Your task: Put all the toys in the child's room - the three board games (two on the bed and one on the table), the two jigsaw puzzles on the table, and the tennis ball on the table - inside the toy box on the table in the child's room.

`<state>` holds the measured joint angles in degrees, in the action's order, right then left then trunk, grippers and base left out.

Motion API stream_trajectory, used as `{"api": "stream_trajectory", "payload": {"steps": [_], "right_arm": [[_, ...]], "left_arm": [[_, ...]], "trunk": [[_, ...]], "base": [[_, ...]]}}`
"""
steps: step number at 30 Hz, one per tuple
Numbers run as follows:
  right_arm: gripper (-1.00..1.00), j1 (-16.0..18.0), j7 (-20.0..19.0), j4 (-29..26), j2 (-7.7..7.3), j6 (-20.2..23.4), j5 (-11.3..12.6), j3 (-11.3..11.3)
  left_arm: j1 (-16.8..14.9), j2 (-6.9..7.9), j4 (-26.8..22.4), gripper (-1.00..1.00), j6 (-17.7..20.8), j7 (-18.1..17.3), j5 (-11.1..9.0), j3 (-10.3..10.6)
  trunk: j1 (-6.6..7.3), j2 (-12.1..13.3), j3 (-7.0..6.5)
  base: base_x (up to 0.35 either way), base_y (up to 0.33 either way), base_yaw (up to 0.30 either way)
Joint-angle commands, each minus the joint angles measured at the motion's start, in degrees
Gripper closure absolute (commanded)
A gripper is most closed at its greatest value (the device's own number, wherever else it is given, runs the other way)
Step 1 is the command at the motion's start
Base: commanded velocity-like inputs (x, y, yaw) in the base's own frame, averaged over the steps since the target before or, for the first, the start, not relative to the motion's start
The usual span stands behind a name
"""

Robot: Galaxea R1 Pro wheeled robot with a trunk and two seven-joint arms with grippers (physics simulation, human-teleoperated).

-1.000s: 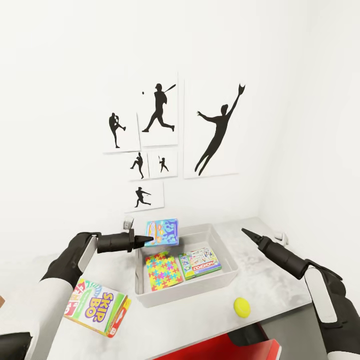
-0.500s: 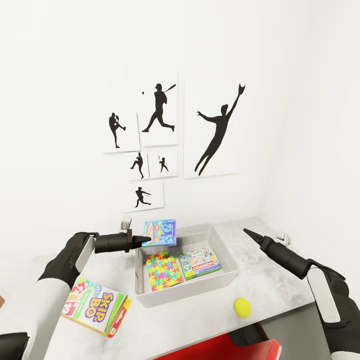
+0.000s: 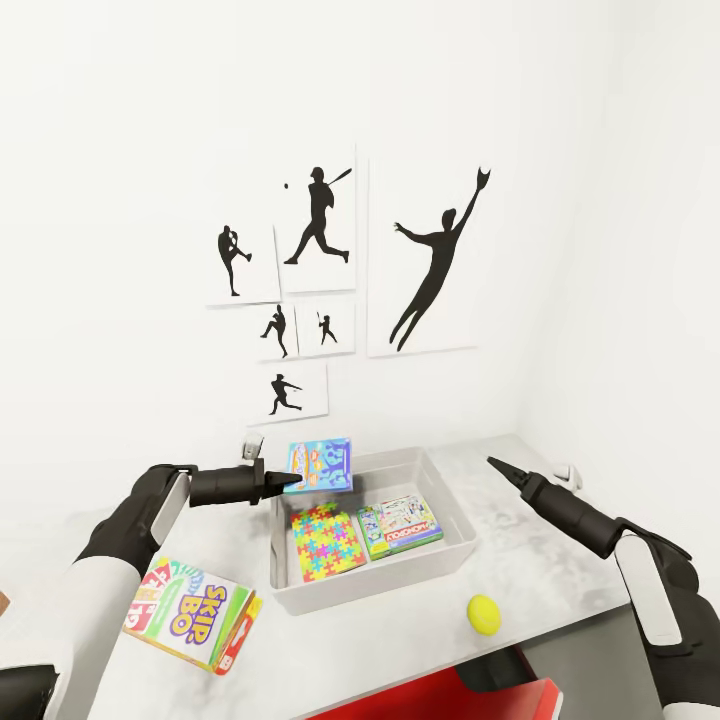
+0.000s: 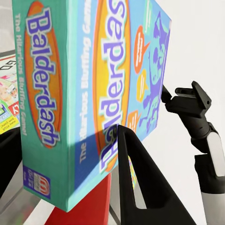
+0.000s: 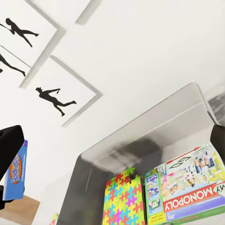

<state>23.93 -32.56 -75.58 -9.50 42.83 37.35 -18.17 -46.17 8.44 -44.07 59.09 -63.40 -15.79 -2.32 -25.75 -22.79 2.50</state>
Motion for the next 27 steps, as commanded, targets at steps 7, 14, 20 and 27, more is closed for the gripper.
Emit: {"api": "stream_trajectory", "payload": {"steps": [7, 14, 20, 27], "right_arm": [[-1.0, 0.06, -0.06, -0.01, 0.01, 0.56, 0.24, -0.11], [-1.0, 0.06, 0.02, -0.01, 0.01, 0.8, 0.2, -0.08], [-1.0, 0.06, 0.09, 0.0, 0.01, 0.92, 0.18, -0.1], [-1.0, 0.06, 0.09, 0.07, -0.06, 1.0, 0.18, -0.11]], "left_arm": [[-0.06, 0.0, 0.01, 1.0, 0.24, -0.23, 0.06, -0.06], [-0.06, 0.0, 0.01, 1.0, 0.24, -0.23, 0.06, -0.06], [-0.06, 0.0, 0.02, 1.0, 0.24, -0.23, 0.06, -0.06], [-0.06, 0.0, 0.02, 1.0, 0.24, -0.23, 0.06, 0.01]], "trunk": [[-0.04, -0.14, 0.19], [-0.04, -0.14, 0.7], [-0.04, -0.14, 1.25], [-0.04, -0.14, 1.91]], "base": [[0.0, 0.0, 0.0], [0.0, 0.0, 0.0], [0.0, 0.0, 0.0], [0.0, 0.0, 0.0]]}}
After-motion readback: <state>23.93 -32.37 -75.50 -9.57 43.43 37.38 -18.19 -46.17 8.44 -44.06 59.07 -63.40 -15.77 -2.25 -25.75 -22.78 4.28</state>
